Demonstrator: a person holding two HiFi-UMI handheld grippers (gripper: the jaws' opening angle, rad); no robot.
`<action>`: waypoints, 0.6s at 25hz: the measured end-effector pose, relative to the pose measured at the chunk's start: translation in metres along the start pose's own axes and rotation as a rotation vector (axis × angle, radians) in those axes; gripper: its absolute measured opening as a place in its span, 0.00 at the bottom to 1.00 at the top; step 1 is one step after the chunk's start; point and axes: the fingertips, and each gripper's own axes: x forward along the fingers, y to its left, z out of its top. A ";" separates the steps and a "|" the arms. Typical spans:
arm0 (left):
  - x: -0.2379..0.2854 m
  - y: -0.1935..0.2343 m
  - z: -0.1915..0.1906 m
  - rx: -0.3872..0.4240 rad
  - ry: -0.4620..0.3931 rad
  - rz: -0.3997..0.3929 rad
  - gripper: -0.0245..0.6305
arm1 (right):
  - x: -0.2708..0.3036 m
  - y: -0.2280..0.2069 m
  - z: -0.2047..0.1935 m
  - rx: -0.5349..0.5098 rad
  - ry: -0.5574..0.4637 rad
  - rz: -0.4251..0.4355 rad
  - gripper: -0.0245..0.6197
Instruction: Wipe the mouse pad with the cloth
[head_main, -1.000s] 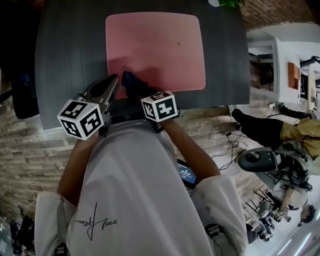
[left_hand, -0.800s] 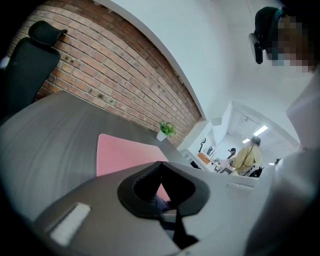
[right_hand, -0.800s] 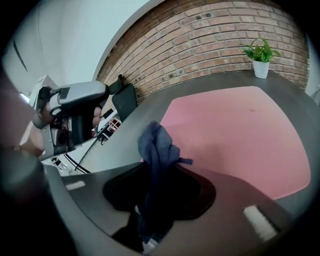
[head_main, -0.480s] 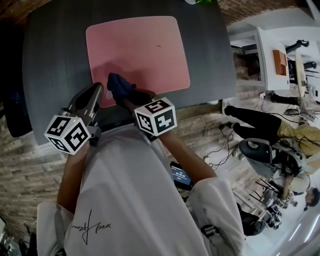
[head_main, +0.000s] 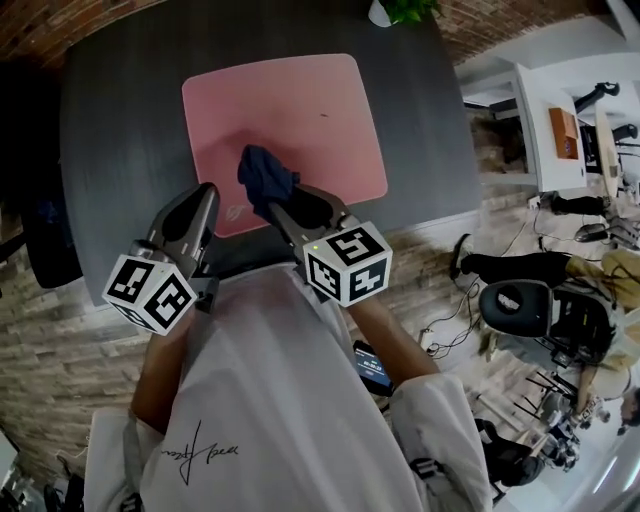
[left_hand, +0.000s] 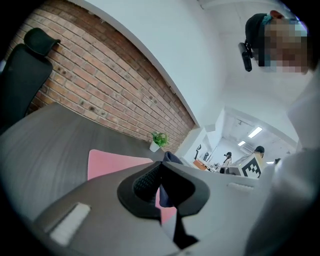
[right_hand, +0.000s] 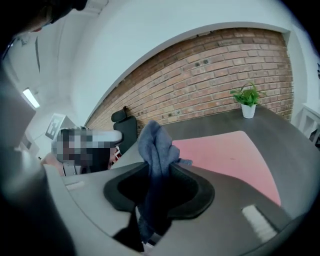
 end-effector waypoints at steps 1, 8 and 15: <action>0.001 -0.003 0.004 0.014 -0.009 0.002 0.04 | -0.004 -0.001 0.005 0.014 -0.019 -0.003 0.24; 0.003 -0.009 0.024 0.075 -0.052 0.025 0.05 | -0.017 0.009 0.034 0.028 -0.107 -0.007 0.21; 0.002 -0.013 0.035 0.117 -0.051 0.074 0.04 | -0.027 0.008 0.050 0.051 -0.138 -0.026 0.21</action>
